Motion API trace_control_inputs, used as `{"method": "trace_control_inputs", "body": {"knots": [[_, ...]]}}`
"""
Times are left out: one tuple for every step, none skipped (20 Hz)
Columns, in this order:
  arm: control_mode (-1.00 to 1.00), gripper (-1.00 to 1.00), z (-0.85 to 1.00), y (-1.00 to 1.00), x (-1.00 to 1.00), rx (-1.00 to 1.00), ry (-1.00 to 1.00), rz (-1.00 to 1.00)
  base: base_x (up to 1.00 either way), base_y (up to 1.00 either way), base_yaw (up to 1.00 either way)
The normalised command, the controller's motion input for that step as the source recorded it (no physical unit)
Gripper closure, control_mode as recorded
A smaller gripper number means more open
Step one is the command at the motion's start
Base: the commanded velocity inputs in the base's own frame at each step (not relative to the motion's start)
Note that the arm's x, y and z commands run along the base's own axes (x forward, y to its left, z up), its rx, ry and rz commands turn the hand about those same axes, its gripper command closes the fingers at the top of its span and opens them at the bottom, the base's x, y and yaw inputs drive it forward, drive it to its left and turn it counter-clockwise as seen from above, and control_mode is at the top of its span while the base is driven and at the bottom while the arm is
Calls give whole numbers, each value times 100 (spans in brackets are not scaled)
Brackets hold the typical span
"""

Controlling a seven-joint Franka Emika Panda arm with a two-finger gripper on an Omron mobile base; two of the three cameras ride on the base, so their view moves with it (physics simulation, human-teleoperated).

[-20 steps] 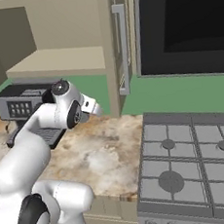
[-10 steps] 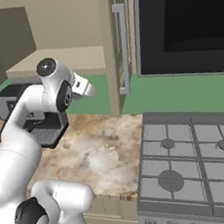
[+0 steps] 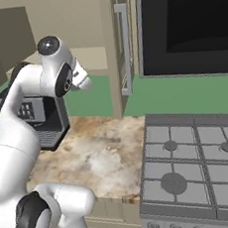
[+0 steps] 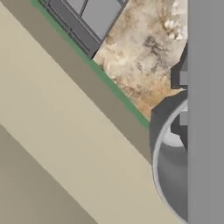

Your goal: Move the glass cup from next to the sink to the open cabinet. Then, move the bowl with the lime to the fridge to clear the area for faucet cleaning.

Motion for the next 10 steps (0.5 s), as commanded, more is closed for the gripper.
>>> {"method": "trace_control_inputs", "body": {"knots": [[-100,100,50,0,11,28,0,-25,0,0,0],[-100,100,51,0,23,16,0,-24,0,0,0],[-100,100,70,0,14,18,-1,-26,0,0,0],[-100,100,89,0,-1,24,-5,-26,0,0,0],[-100,100,80,-7,-44,27,-11,-23,0,0,0],[-100,100,56,-21,-93,27,-17,-21,0,0,0],[-100,100,29,-24,-100,23,-23,-19,0,0,0],[-100,100,7,-24,-100,21,-26,-15,0,0,0],[-100,100,1,-21,-100,17,-26,-14,0,0,0],[-100,100,1,-7,-100,9,-29,-12,0,0,0]]}}
